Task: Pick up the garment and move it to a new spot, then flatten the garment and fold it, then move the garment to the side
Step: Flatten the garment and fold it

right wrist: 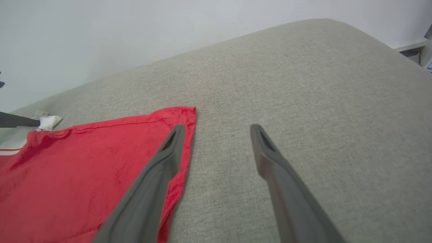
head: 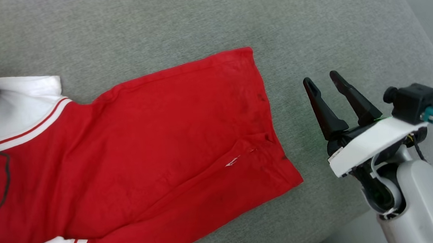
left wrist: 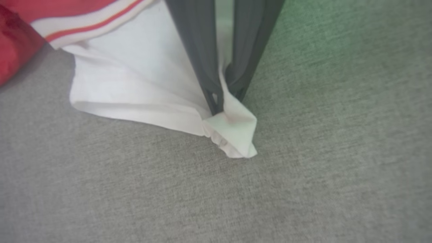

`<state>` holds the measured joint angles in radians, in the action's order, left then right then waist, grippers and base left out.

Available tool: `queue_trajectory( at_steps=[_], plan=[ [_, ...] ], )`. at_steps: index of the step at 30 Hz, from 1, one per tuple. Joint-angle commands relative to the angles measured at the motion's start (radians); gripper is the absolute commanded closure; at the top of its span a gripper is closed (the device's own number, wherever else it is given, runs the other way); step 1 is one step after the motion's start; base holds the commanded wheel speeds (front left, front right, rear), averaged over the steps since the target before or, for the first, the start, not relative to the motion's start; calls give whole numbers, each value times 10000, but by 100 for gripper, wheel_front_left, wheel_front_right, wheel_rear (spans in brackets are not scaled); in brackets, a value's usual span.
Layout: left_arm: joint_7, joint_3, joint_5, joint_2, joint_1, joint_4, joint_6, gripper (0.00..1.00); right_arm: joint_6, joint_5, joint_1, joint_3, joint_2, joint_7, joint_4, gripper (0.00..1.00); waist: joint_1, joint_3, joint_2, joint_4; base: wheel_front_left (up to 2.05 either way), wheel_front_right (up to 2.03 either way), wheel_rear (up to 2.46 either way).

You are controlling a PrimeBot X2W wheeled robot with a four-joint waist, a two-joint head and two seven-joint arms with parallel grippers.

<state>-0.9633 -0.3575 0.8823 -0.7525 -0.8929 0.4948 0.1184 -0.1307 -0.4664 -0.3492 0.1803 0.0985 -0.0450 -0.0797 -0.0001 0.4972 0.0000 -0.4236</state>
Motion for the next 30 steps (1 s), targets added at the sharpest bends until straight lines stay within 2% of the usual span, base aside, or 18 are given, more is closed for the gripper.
queue_trajectory(
  at_steps=[1, 4, 9, 16, 23, 28, 29, 30],
  plan=[
    [-46, -378, -80, 379, 877, 423, -41, 100, 0, -64, -206, -16, 120, -100, -104, 0, 1, -55, 0, 100, 0, 0, 0],
    [664, -312, -202, 555, 453, 333, -253, 100, 0, -554, -607, 28, 287, -790, -634, 0, 1, -190, 0, 390, 0, 0, 0],
    [1804, -354, -459, 1015, -235, -72, -676, 100, 2, -1490, -1695, 162, 891, -2640, -1984, 0, 1, -448, 0, 1162, 0, 0, 0],
    [2739, -797, -831, 1664, -772, -544, -1356, 100, 0, -1894, -3320, 524, 1669, -4611, -3430, 0, 1, -503, 0, 2363, 0, 0, 0],
    [3197, -1037, -936, 2061, -995, -839, -1670, 100, 0, -1857, -4682, 925, 1609, -5853, -5181, 0, 1, -216, 0, 3056, 0, 0, 0],
    [3394, -1105, -938, 2128, -1003, -871, -1790, 100, -14, -1873, -4842, 1630, 1304, -6857, -6438, 0, 1, -134, 0, 3308, 0, 0, 0],
    [3429, -1116, -929, 2147, -995, -855, -1805, 100, -14, -1861, -4865, 1759, 1261, -7026, -6630, 54, 1, -129, 0, 3341, 0, 0, 0],
    [3474, -1117, -906, 2182, -972, -830, -1810, 100, -14, -1867, -4883, 1861, 1217, -7144, -6791, 89, 1, -138, 0, 3376, 0, 0, 0]
  ],
)
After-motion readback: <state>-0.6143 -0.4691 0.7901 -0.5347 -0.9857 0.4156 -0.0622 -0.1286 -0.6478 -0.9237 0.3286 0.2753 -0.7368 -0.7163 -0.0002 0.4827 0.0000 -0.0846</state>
